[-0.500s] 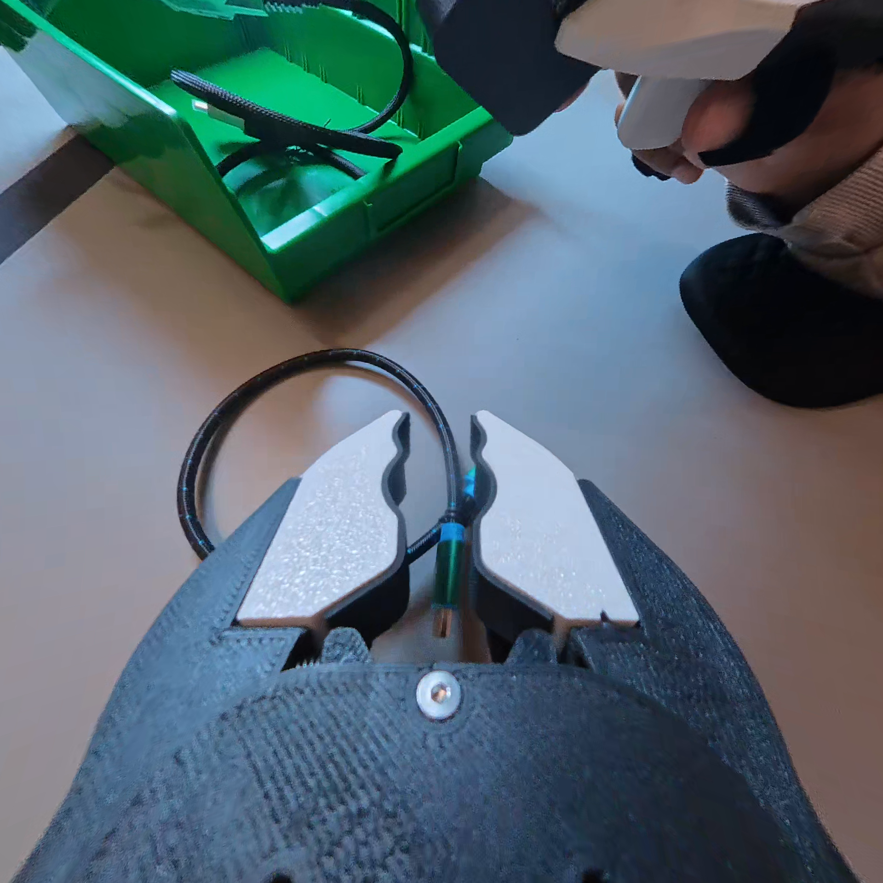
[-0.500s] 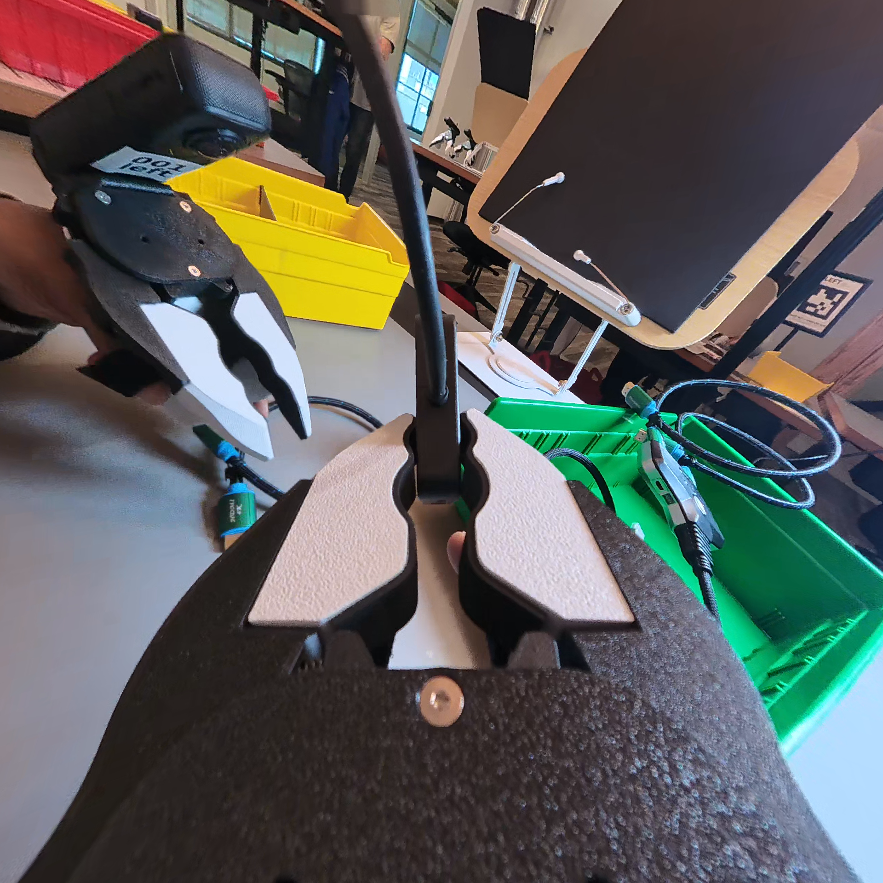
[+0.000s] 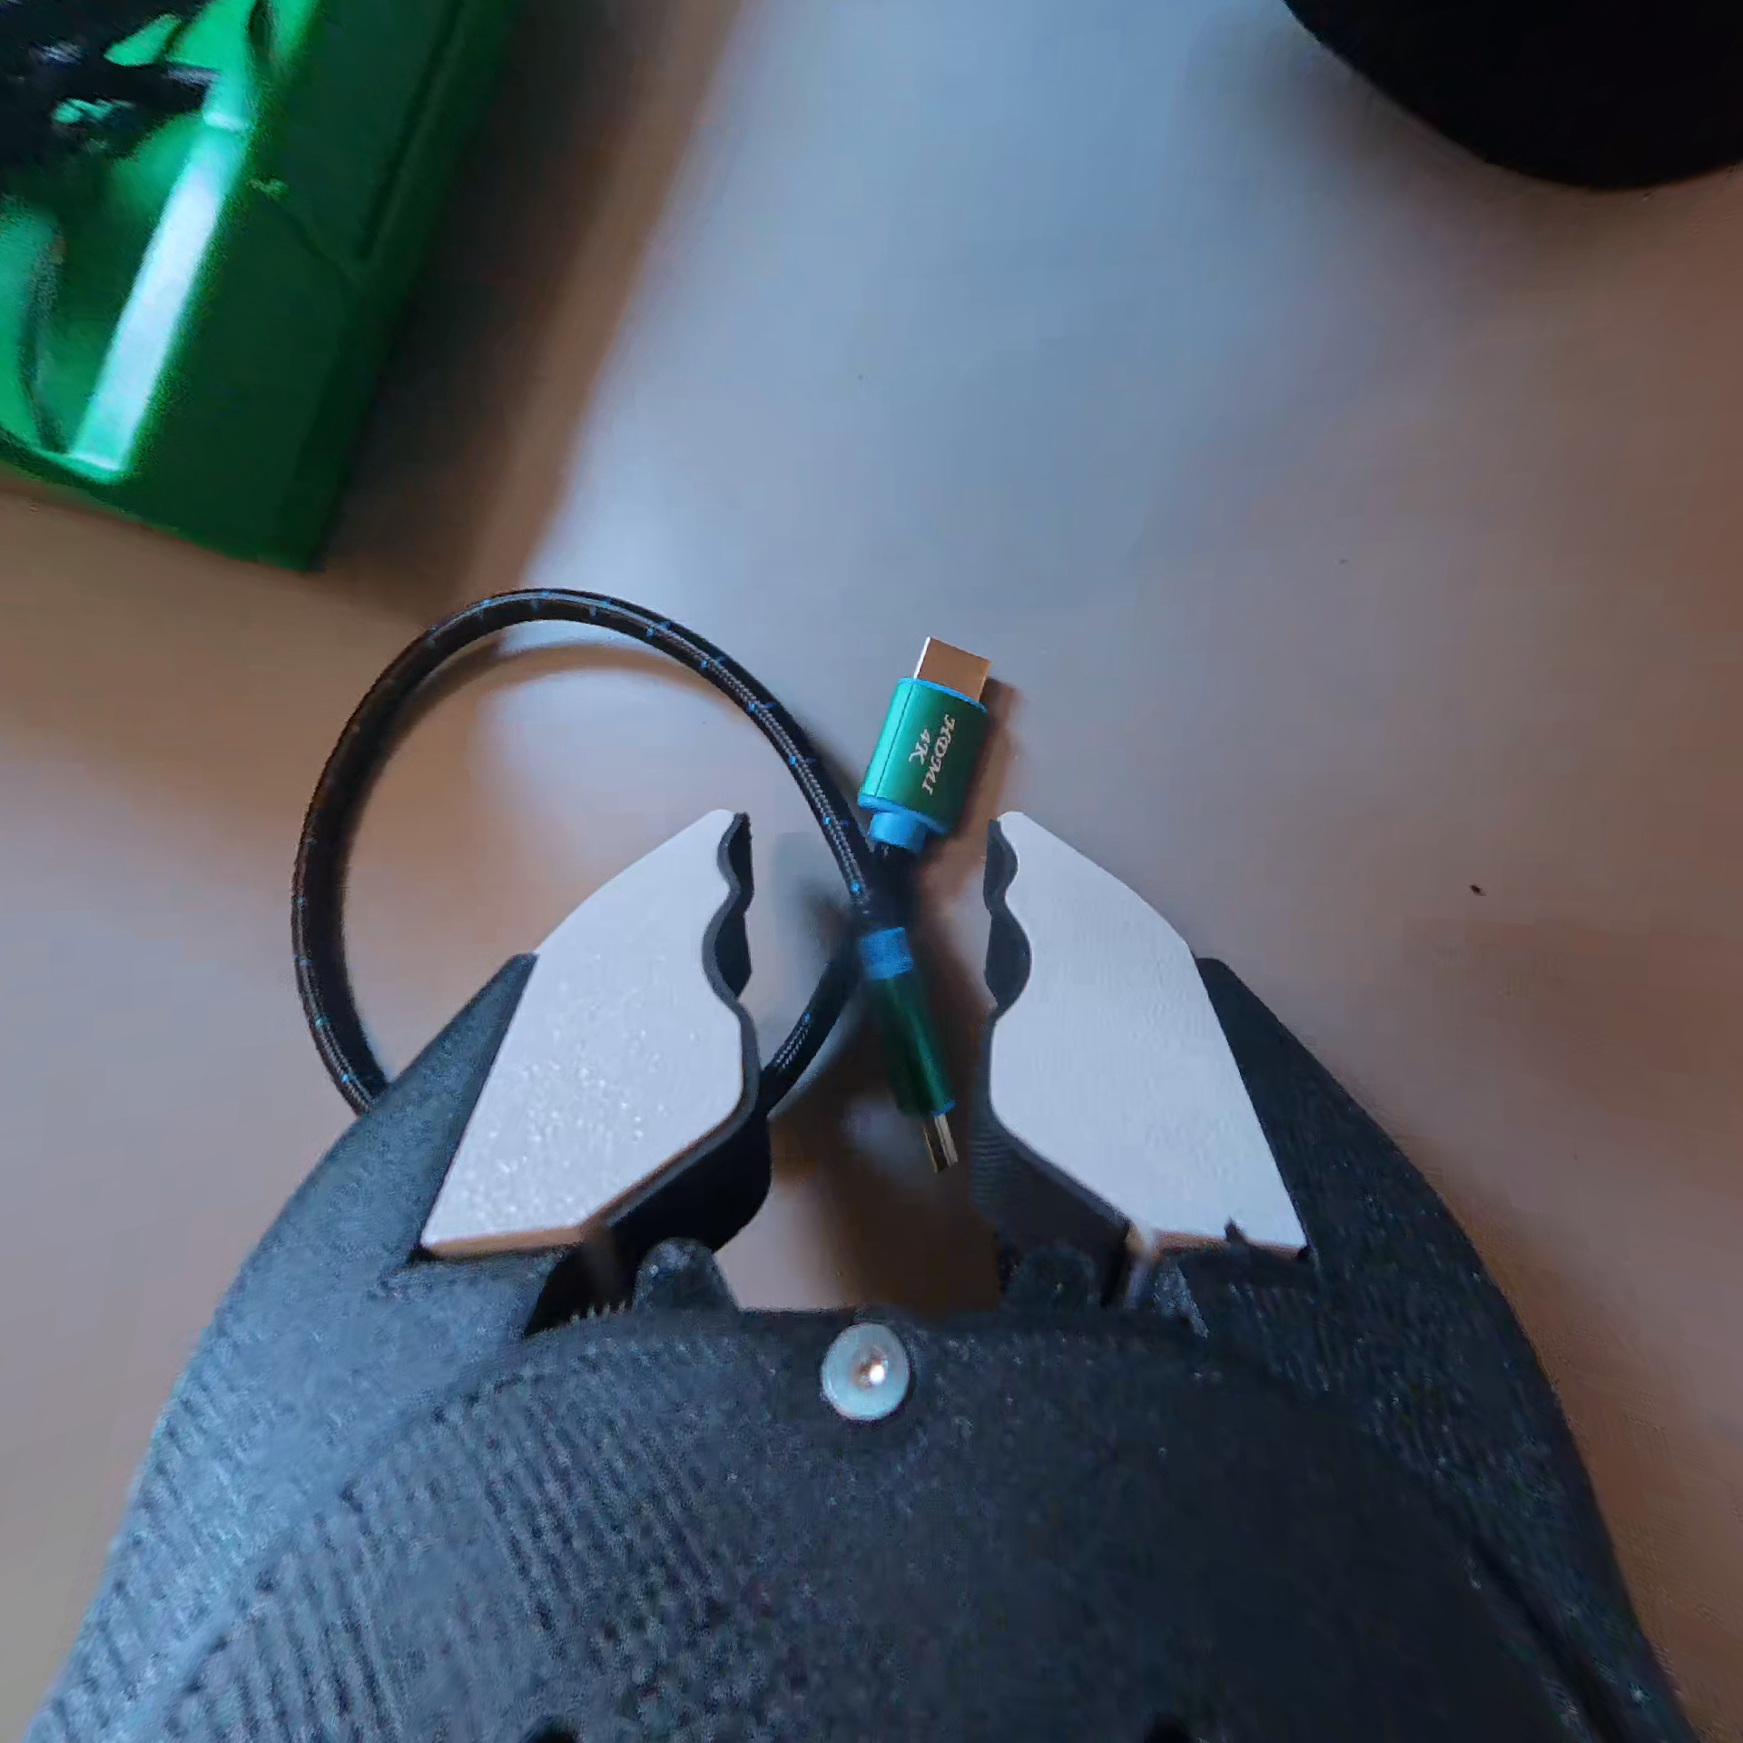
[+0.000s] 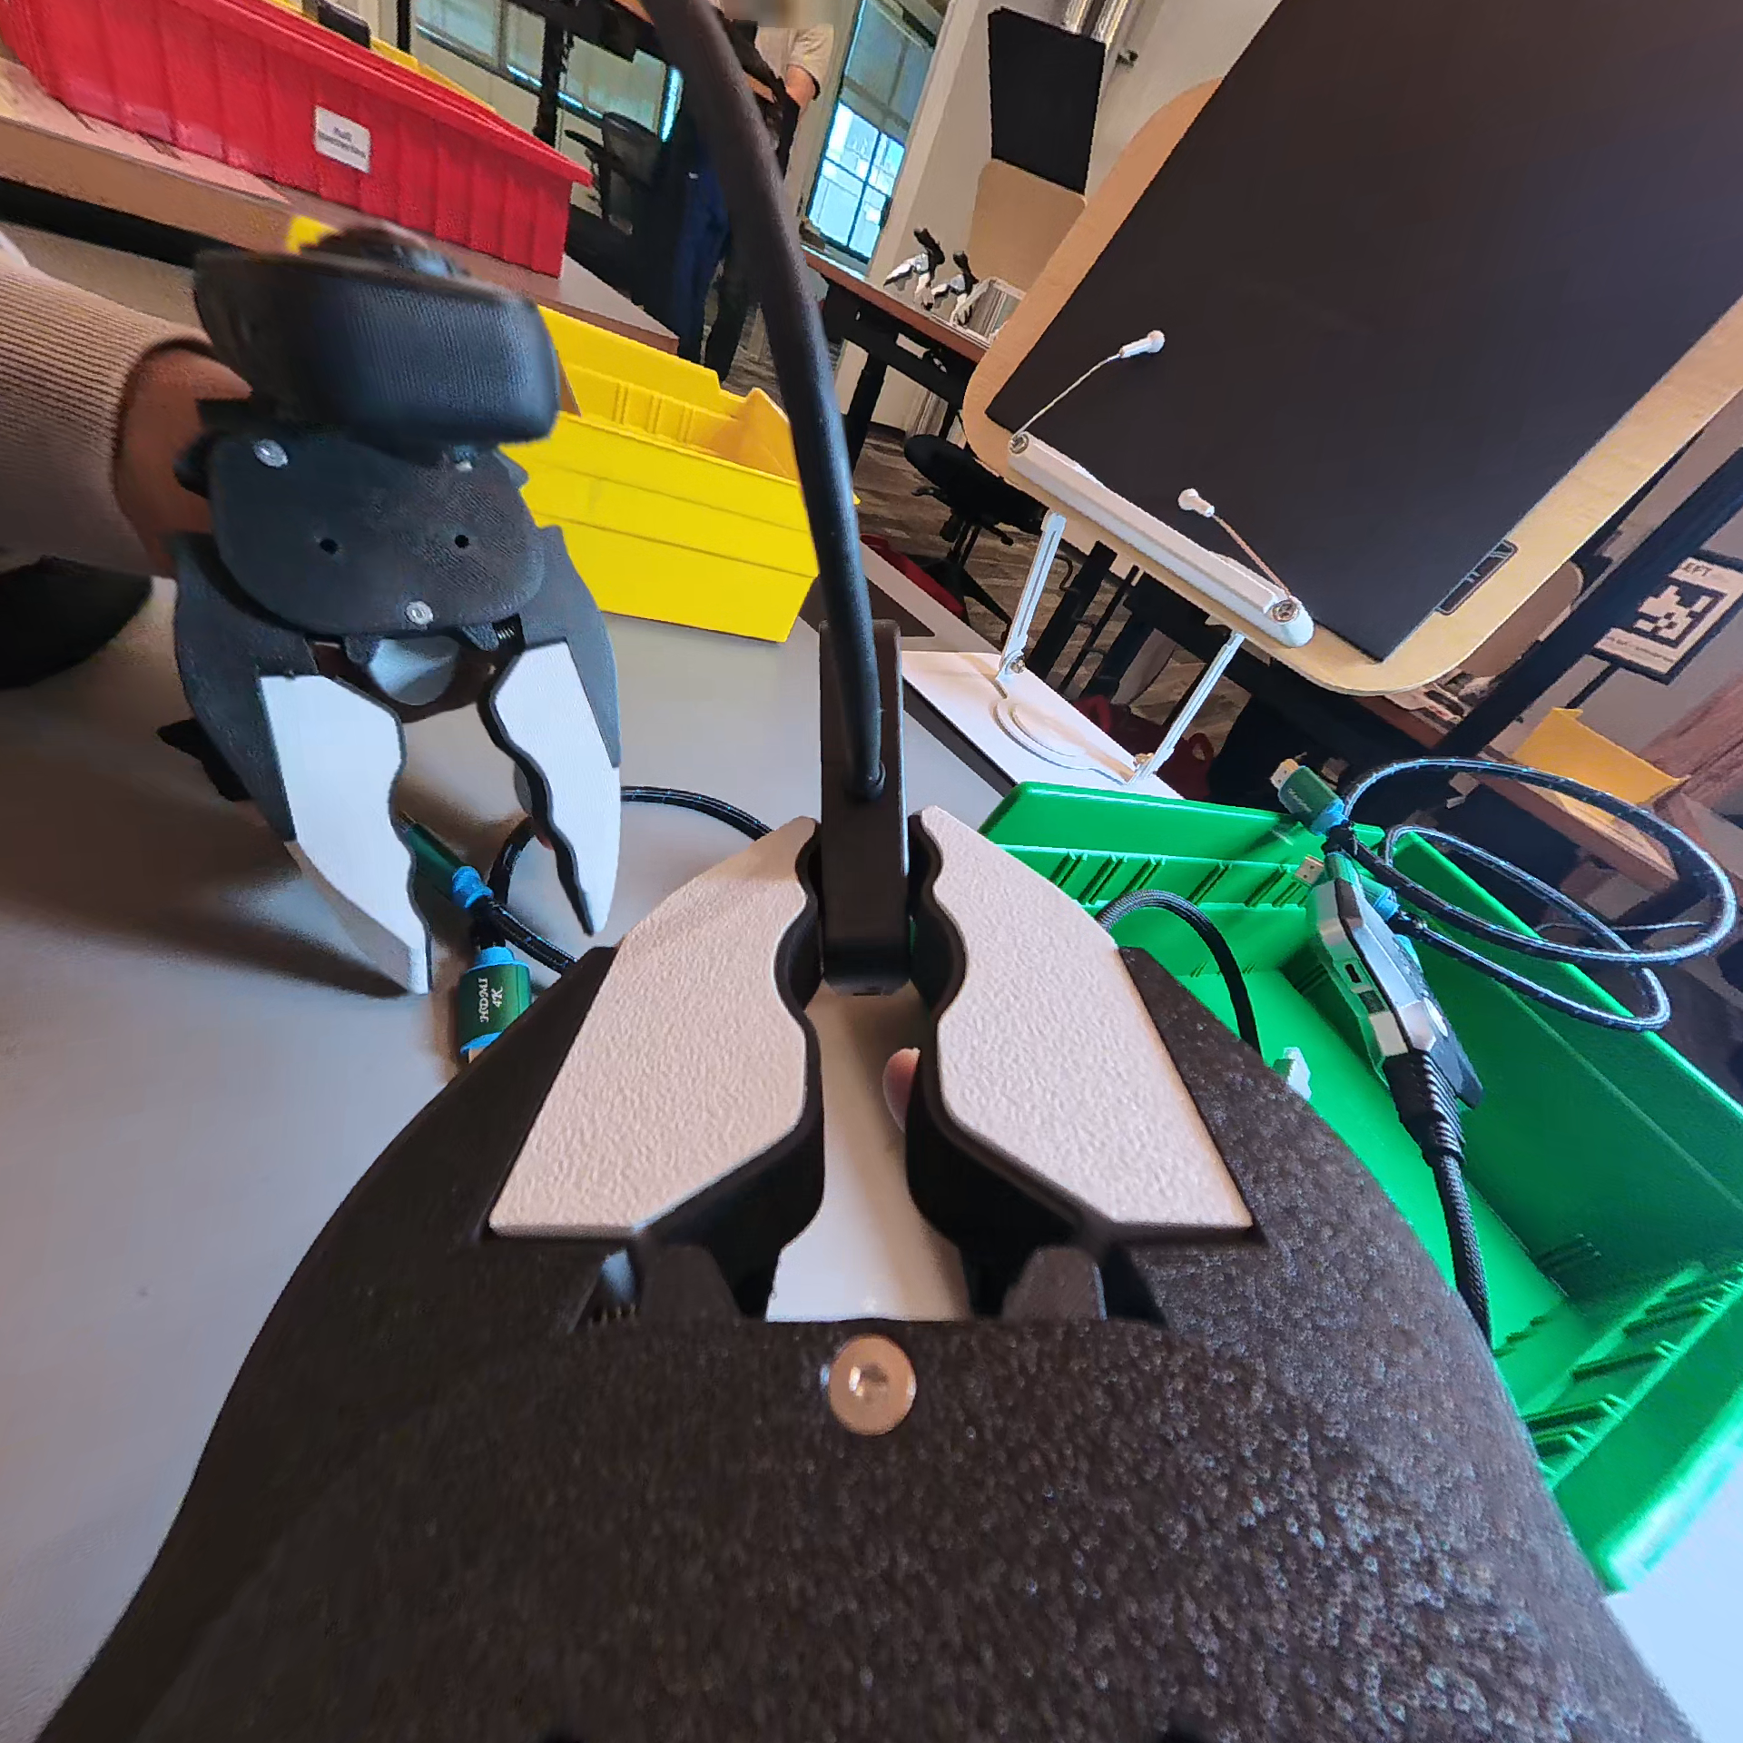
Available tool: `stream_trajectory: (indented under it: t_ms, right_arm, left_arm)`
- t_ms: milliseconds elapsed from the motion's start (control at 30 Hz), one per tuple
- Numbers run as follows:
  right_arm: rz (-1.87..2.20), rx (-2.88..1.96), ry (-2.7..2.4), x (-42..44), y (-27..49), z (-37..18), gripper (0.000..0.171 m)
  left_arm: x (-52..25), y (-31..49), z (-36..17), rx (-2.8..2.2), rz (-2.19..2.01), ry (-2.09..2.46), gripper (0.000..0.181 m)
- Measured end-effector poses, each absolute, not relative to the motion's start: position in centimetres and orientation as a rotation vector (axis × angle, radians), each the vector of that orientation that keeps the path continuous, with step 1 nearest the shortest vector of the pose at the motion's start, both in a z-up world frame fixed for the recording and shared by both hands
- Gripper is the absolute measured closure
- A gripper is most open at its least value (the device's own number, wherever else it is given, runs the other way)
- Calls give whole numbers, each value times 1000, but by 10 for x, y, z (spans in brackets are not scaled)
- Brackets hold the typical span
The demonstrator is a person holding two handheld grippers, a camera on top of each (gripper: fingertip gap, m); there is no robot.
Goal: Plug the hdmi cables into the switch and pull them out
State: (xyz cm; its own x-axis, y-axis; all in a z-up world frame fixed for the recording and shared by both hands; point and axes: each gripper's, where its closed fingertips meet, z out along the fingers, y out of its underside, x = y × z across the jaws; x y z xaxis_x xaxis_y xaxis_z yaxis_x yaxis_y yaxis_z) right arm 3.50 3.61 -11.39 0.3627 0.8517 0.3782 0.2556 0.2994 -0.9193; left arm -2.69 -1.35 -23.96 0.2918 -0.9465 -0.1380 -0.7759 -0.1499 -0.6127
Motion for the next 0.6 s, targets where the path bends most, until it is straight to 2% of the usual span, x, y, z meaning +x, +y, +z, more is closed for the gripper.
stream_trajectory:
  t_ms: [133, 300, 600]
  right_arm:
    - [566, -1250, -1157, 38, 39, -113, 157]
    - [572, -1251, -1167, 37, 38, -115, 157]
    - [543, -1211, -1231, 29, 29, -121, 157]
  left_arm:
    - [-22, -15, -244, -1976, -390, 1643, 150]
    - [-27, -8, -244, -2037, -322, 1525, 155]
    - [-82, -7, -242, -2241, -126, 1221, 156]
